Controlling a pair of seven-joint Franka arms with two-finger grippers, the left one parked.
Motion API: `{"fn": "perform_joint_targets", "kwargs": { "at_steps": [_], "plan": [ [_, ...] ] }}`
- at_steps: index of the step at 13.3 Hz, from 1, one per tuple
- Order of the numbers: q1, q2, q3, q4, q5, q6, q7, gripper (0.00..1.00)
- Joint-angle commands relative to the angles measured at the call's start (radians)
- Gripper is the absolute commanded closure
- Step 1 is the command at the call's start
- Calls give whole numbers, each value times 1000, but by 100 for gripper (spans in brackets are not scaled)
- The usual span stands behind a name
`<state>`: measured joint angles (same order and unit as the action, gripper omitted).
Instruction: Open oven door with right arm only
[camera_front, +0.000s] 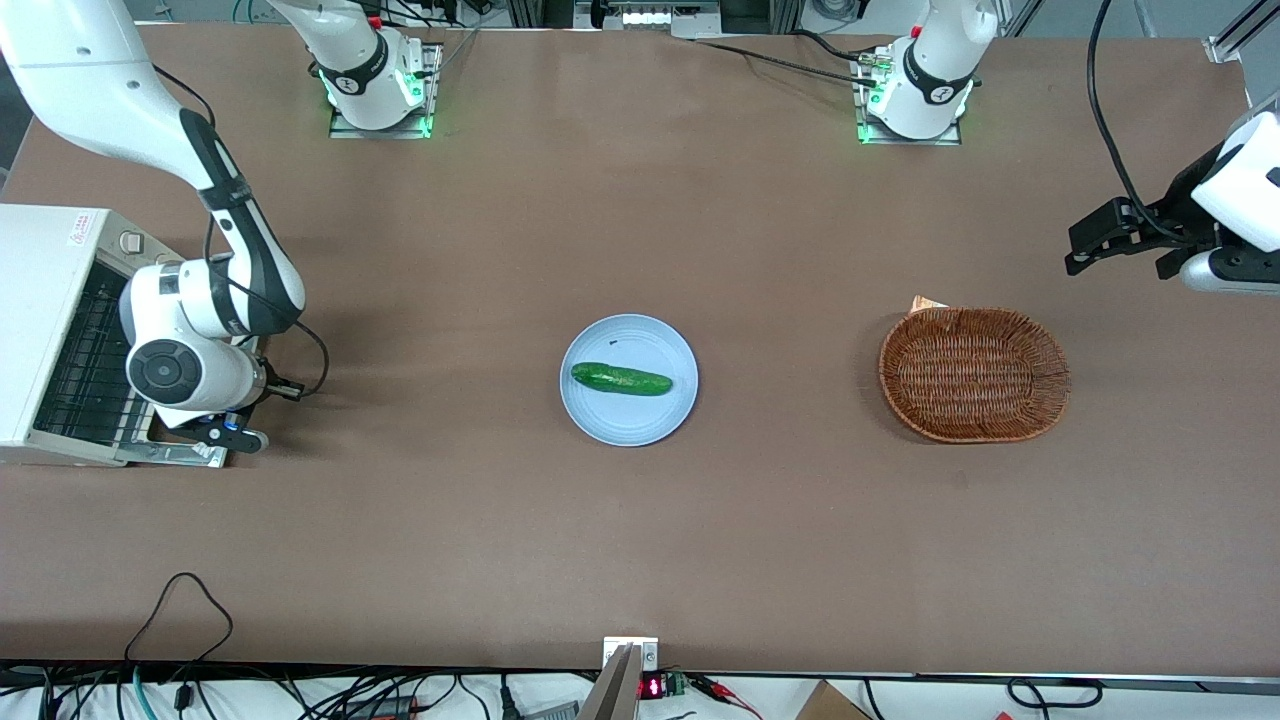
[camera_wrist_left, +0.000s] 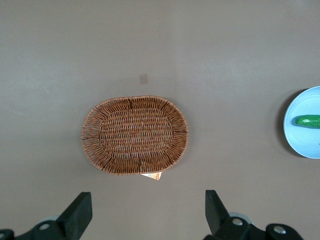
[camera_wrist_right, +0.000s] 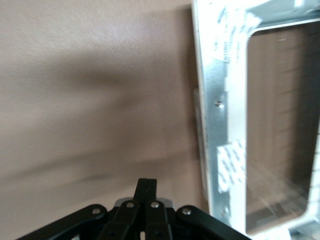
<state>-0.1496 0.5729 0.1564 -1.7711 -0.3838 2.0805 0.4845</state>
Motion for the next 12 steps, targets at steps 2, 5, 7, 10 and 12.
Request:
{"fn": "perform_joint_targets", "kwargs": {
  "at_steps": [2, 5, 7, 10, 12],
  "plan": [
    [-1, -131, 20, -13, 77, -105, -1, 100],
    [-1, -221, 32, -13, 132, -178, -55, 100],
    [-2, -293, 32, -13, 163, -242, -102, 98],
    [-7, -402, 32, -13, 244, -310, -191, 84],
    [-13, -452, 32, -16, 269, -322, -228, 15]
  ]
}}
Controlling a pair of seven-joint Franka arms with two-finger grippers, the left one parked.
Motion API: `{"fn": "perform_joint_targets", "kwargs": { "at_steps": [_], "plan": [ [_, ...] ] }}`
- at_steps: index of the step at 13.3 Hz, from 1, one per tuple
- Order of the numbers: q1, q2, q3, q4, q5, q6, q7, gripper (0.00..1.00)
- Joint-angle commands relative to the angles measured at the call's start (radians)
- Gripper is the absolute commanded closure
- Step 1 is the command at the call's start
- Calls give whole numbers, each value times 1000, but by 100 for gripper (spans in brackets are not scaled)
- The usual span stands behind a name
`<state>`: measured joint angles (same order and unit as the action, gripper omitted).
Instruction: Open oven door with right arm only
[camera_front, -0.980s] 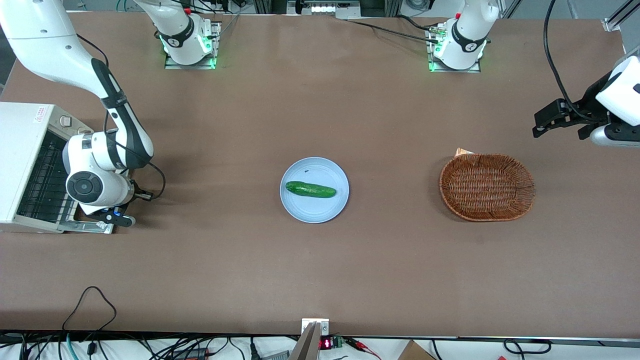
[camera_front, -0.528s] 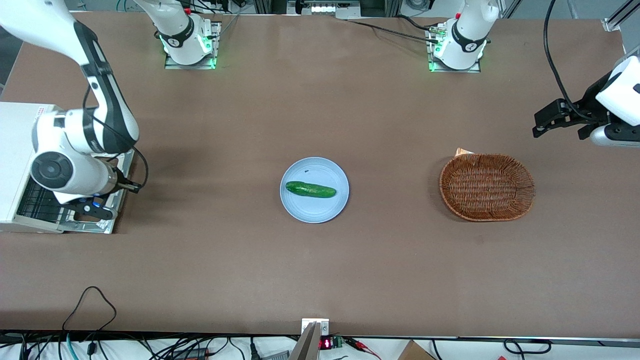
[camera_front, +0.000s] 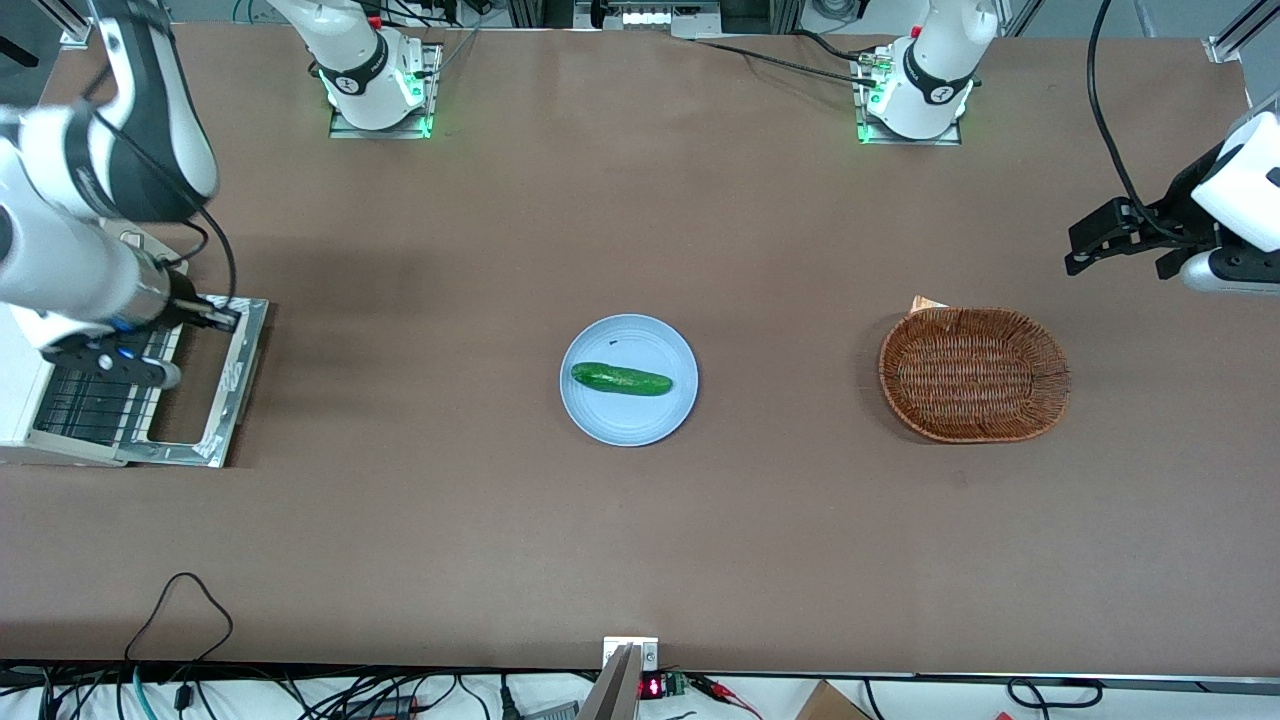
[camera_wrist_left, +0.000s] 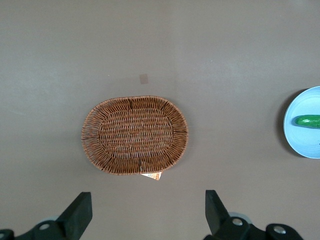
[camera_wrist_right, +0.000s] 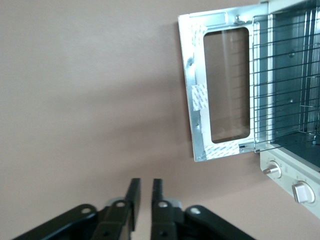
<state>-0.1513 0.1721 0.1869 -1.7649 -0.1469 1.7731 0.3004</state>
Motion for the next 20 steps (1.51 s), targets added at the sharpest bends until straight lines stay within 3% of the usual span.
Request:
{"fn": "perform_joint_targets", "kwargs": {
  "at_steps": [1, 4, 7, 10, 20],
  "plan": [
    [-11, -68, 2, -22, 30, -21, -56, 0],
    [-11, -121, 3, -21, 36, -30, -148, 0],
    [-17, -181, 3, -19, 127, -32, -153, 0],
    [-17, -224, 5, -16, 151, -79, -202, 0],
    [-24, -263, -1, -10, 179, -100, -282, 0]
  ]
}}
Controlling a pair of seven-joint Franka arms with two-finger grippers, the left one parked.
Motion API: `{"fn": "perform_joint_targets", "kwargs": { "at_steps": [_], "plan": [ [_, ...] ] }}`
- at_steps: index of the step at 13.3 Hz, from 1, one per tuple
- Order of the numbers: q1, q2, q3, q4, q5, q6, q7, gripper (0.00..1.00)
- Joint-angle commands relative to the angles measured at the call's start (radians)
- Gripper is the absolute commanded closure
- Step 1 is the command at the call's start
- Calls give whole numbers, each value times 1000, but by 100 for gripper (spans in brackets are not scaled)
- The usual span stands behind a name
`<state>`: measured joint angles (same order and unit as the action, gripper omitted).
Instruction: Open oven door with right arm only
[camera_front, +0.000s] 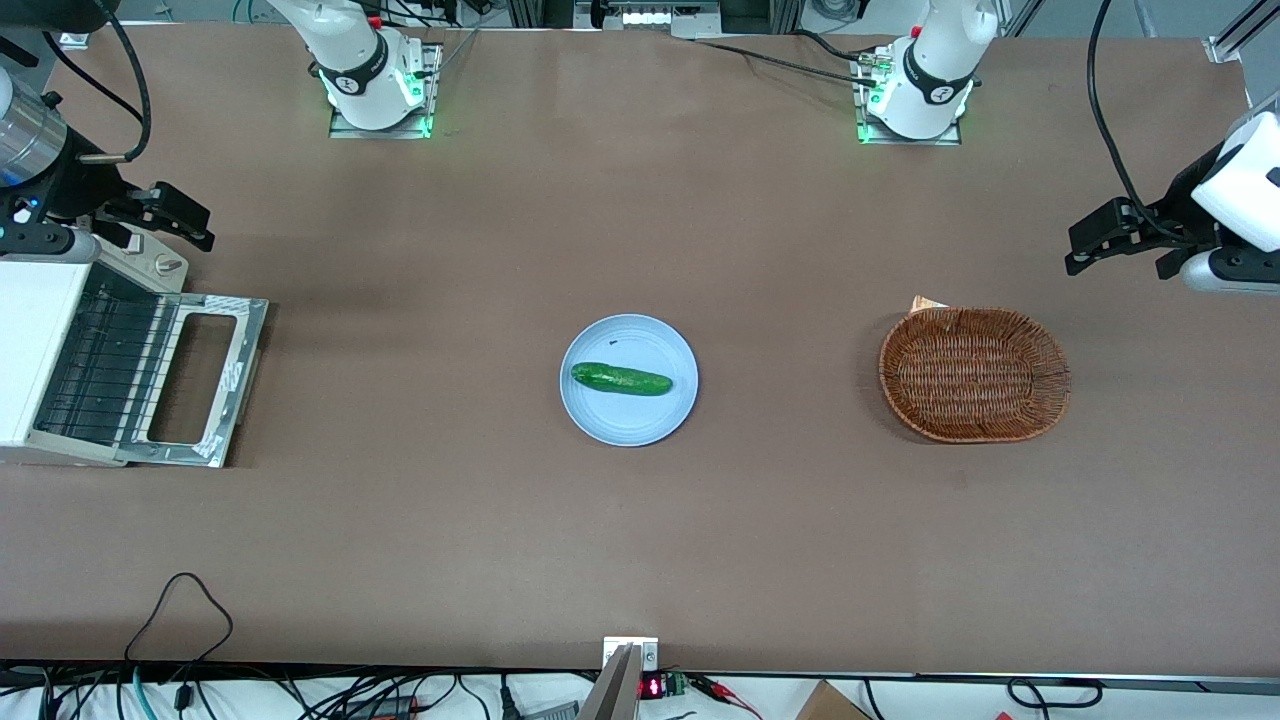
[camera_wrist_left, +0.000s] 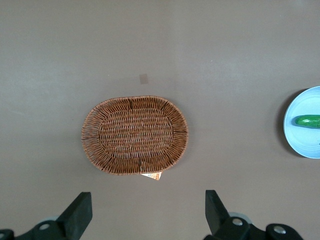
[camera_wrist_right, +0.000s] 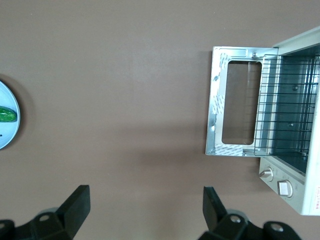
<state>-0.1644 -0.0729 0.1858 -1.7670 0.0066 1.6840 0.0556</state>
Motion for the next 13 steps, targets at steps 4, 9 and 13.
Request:
{"fn": "perform_joint_targets", "kwargs": {
  "at_steps": [4, 9, 13],
  "plan": [
    [-9, -28, 0, -9, 29, -15, -51, 0],
    [-3, -28, 3, -8, 46, -6, -54, 0],
    [-3, -25, 3, -8, 46, -6, -54, 0]
  ]
}}
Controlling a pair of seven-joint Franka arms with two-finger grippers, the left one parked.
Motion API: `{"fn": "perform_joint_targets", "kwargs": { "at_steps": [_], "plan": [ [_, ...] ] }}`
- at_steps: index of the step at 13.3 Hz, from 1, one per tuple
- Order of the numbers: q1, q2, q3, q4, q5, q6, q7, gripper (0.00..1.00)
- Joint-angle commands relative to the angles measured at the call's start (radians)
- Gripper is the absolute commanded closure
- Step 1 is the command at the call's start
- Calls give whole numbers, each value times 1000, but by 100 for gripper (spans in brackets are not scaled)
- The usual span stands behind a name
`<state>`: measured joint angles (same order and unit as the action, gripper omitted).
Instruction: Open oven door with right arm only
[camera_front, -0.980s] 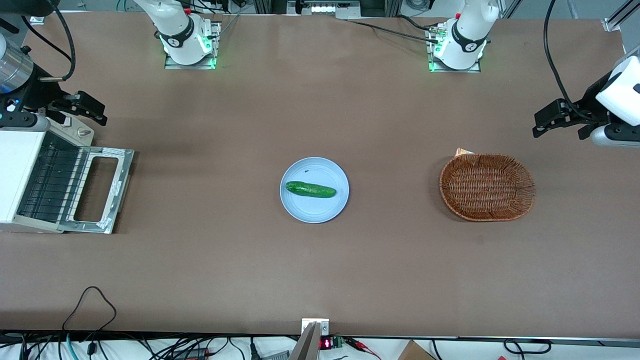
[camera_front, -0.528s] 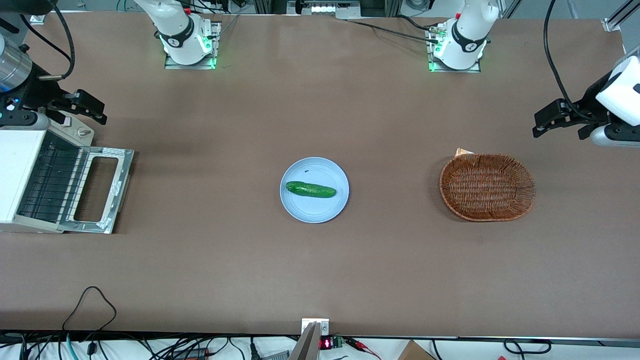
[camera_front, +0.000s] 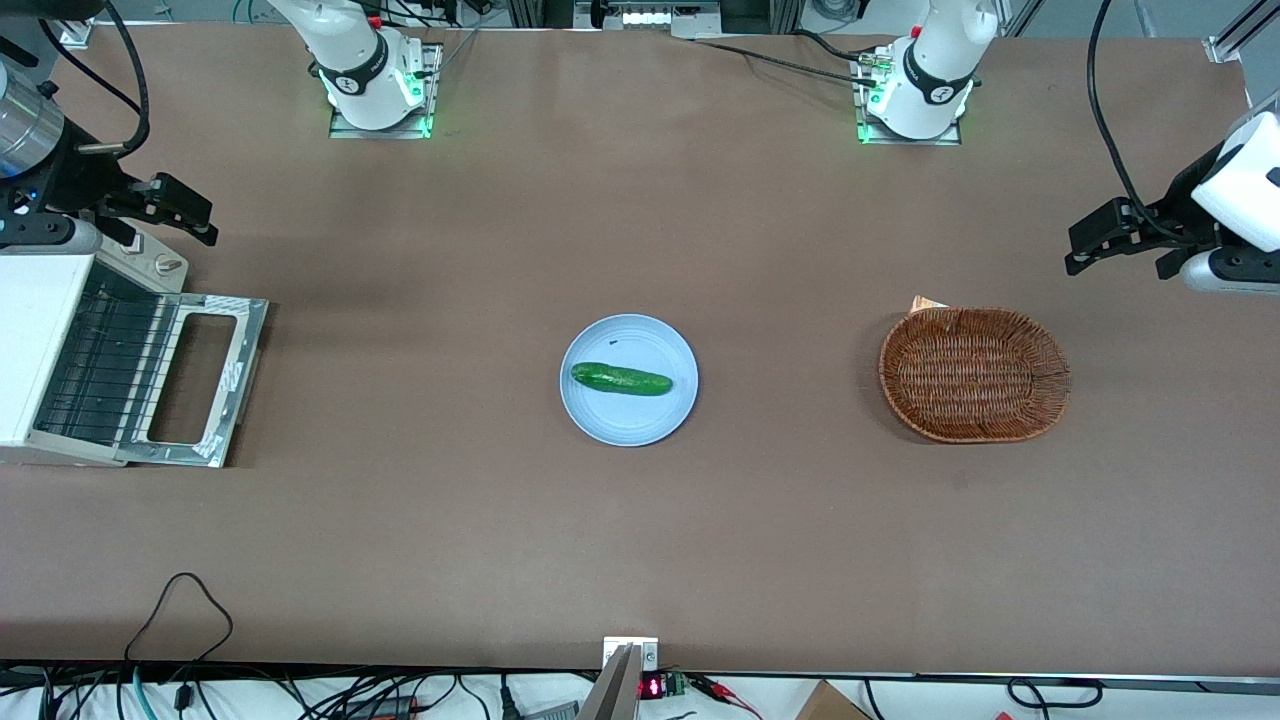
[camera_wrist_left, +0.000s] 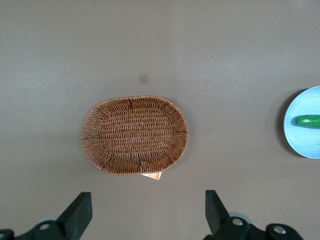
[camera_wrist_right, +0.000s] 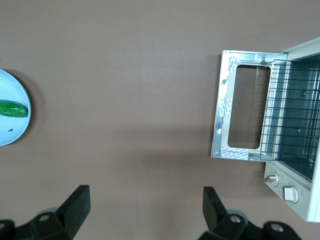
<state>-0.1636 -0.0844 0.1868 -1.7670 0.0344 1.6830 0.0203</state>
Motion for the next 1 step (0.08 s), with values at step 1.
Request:
{"fn": "perform_joint_targets", "kwargs": {
  "at_steps": [1],
  "plan": [
    [-4, -14, 2, -8, 19, -8, -22, 0]
  ]
}}
